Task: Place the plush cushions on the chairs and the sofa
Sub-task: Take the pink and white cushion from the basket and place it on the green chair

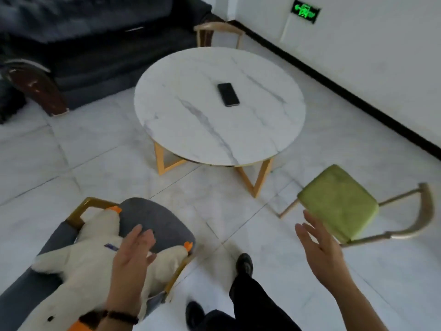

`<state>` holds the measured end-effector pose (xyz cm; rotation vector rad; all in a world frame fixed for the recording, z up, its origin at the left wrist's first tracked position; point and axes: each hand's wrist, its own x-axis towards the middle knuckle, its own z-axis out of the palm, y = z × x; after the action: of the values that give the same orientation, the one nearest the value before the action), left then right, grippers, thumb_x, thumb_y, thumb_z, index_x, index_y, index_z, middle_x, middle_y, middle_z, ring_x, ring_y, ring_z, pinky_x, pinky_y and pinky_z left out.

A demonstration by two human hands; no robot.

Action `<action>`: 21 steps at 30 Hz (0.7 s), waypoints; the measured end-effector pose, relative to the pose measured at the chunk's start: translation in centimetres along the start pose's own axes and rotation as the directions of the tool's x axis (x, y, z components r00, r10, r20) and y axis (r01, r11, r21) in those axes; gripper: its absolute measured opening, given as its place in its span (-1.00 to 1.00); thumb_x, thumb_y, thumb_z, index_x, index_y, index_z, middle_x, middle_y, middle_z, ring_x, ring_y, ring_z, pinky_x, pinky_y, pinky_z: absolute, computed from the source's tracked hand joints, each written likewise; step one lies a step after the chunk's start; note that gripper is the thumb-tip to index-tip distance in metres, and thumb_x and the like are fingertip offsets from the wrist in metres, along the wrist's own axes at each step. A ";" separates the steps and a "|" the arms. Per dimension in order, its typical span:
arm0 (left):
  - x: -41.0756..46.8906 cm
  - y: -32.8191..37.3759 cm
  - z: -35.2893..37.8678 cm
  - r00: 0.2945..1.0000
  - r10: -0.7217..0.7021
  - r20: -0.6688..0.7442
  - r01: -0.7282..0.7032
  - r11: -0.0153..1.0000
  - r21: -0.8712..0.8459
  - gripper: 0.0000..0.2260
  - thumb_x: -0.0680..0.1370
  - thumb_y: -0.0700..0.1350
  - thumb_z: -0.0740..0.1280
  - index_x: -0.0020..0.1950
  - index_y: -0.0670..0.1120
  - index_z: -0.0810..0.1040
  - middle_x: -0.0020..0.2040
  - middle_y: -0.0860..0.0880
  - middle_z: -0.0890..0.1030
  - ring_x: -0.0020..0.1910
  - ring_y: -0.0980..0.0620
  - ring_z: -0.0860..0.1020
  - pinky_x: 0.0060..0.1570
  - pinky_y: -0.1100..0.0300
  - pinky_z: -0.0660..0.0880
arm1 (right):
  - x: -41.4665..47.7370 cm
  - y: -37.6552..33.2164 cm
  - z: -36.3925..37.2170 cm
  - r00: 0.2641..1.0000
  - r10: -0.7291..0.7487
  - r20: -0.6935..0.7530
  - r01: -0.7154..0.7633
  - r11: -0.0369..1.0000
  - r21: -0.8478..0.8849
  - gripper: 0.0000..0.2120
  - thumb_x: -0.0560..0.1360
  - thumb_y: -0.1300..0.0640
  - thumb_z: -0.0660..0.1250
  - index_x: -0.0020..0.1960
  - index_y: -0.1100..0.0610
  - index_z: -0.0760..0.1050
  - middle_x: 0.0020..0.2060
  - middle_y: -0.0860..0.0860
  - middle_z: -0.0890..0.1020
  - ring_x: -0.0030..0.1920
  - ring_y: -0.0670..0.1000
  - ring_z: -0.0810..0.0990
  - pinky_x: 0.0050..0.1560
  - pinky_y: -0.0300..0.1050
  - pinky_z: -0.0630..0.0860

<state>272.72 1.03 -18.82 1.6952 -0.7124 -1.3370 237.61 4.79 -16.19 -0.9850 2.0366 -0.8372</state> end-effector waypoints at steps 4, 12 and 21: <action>-2.6 3.6 8.4 0.973 0.107 0.205 -0.115 0.993 0.027 -0.77 0.67 -0.17 0.26 0.30 0.05 0.45 0.38 -0.08 0.52 0.31 -0.07 0.53 0.27 -0.03 0.46 | -5.1 4.2 -9.6 0.955 0.079 -0.285 -0.037 0.988 0.148 -0.61 0.62 0.02 0.31 0.44 -0.05 0.45 0.29 0.01 0.59 0.21 -0.05 0.56 0.07 -0.23 0.41; -13.4 2.0 30.5 0.807 0.212 0.551 -0.326 0.938 0.116 -0.62 0.63 -0.15 0.33 0.45 -0.06 0.44 0.33 -0.09 0.58 0.28 -0.03 0.57 0.24 -0.07 0.51 | -12.3 18.6 -24.4 0.748 0.298 -0.593 0.024 0.881 0.473 -0.59 0.55 -0.05 0.33 0.38 -0.16 0.42 0.32 -0.11 0.58 0.28 -0.08 0.58 0.30 0.06 0.52; -28.1 -5.6 55.0 0.620 0.110 0.777 -0.347 0.927 0.145 -0.56 0.61 -0.18 0.34 0.50 -0.10 0.39 0.36 -0.10 0.55 0.32 -0.08 0.55 0.16 -0.06 0.51 | -13.5 33.2 -42.3 0.628 0.476 -0.615 0.037 0.772 0.635 -0.50 0.61 0.07 0.36 0.51 -0.13 0.34 0.40 -0.14 0.50 0.36 -0.08 0.52 0.42 0.17 0.44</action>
<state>211.99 12.58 -14.37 1.1077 -1.6265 -1.8217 197.14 42.75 -15.33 0.0688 2.2050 -1.8255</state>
